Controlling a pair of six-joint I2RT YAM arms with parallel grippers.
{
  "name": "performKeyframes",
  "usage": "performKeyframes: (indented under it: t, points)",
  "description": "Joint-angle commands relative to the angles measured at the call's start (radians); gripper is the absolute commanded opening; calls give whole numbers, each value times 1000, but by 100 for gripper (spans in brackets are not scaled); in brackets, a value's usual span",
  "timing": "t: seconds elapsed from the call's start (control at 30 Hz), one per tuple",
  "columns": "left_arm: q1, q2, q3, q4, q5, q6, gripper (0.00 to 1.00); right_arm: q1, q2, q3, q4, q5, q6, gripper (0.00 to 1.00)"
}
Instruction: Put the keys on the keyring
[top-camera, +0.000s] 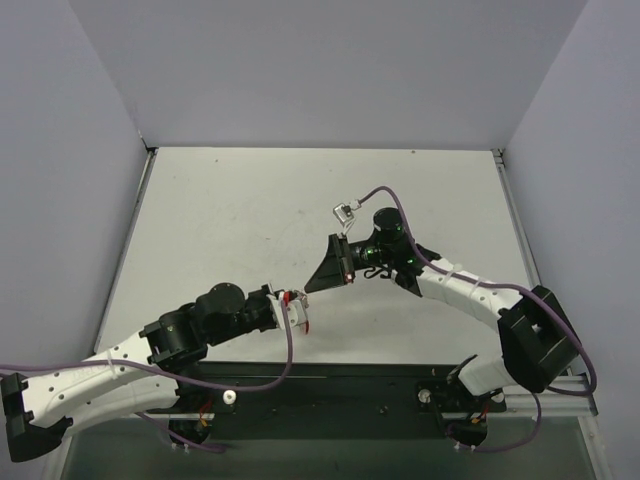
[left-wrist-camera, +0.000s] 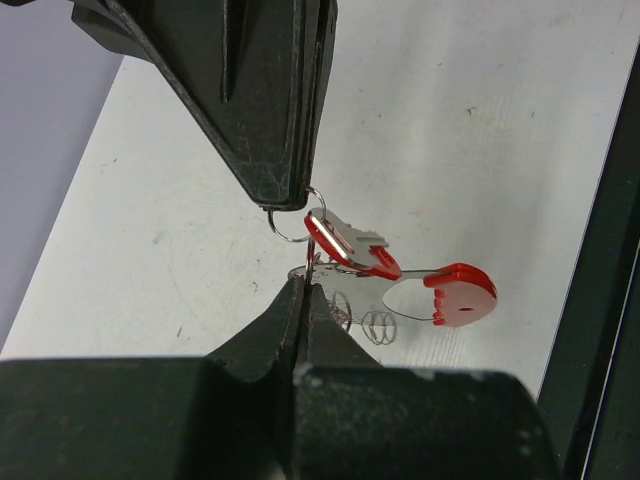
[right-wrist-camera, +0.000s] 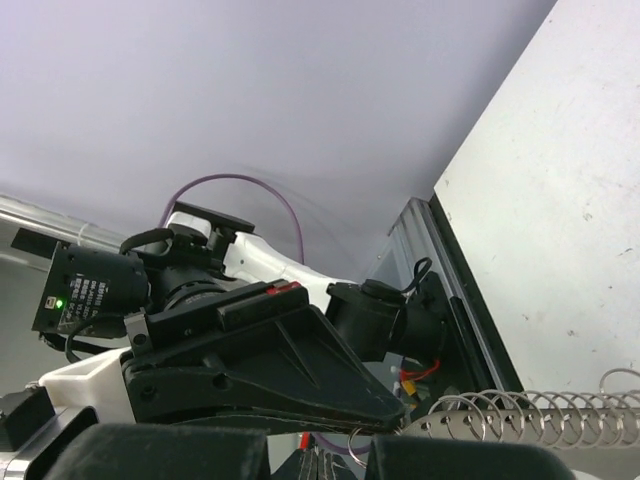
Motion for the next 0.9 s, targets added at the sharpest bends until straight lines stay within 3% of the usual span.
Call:
performKeyframes:
  t: [0.0, 0.1, 0.33, 0.5, 0.87]
  points:
    - [-6, -37, 40, 42, -16, -5, 0, -35, -3, -13, 147, -40, 43, 0]
    - [-7, -73, 29, 64, -5, -21, 0, -57, -14, -27, 116, -37, 6, 0]
    - [-7, -84, 9, 145, 79, -104, 0, -85, -77, 1, -132, -16, -197, 0]
    - [-7, -86, -52, 318, 186, -173, 0, -86, -99, -4, -143, -36, -232, 0]
    - [-6, -74, -161, 550, 231, -279, 0, -114, -160, -14, -232, -77, -327, 0]
